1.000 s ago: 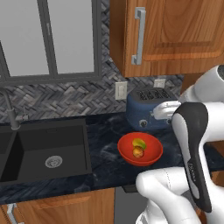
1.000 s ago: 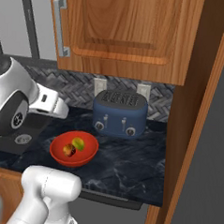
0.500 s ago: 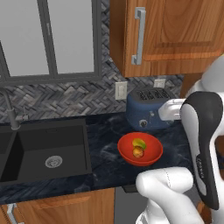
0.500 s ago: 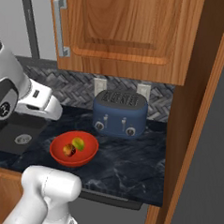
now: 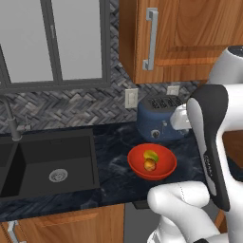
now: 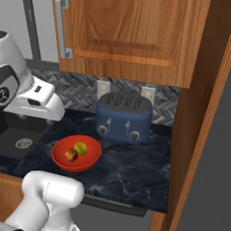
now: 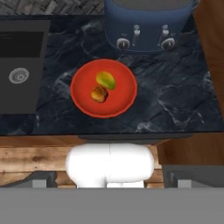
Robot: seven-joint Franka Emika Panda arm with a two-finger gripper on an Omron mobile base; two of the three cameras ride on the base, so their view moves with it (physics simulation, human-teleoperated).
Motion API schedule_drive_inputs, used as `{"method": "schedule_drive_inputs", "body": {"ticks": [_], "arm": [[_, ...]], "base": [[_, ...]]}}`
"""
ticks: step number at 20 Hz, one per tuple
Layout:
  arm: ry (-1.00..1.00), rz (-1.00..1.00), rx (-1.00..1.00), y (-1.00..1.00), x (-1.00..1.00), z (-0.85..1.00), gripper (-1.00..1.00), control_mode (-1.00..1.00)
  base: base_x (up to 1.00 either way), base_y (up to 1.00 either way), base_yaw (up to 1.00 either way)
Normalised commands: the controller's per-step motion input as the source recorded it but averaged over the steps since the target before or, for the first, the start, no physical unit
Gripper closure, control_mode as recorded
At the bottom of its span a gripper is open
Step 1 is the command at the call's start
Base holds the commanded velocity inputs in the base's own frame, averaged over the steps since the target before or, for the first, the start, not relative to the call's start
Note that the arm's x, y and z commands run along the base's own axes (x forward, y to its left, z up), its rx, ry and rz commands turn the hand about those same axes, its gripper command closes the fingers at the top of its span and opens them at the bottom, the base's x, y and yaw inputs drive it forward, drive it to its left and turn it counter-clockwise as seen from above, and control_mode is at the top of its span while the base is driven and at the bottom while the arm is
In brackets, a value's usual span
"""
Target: Take the peach, mango, and chicken drumstick from the freezer and place them in the bowl on the counter.
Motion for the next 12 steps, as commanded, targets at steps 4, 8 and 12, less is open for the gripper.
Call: {"method": "schedule_drive_inputs", "body": {"ticks": [4,8,12], "arm": [[0.0,0.0,-0.02,-0.18,0.0,-0.1,-1.0,-1.0],[0.0,0.0,0.0,-0.13,0.0,-0.05,-1.0,-1.0],[0.0,0.0,0.0,0.0,0.0,-0.09,-1.0,-1.0]], "base": [[0.0,0.0,0.0],[0.0,0.0,0.0],[0.0,0.0,0.0]]}}
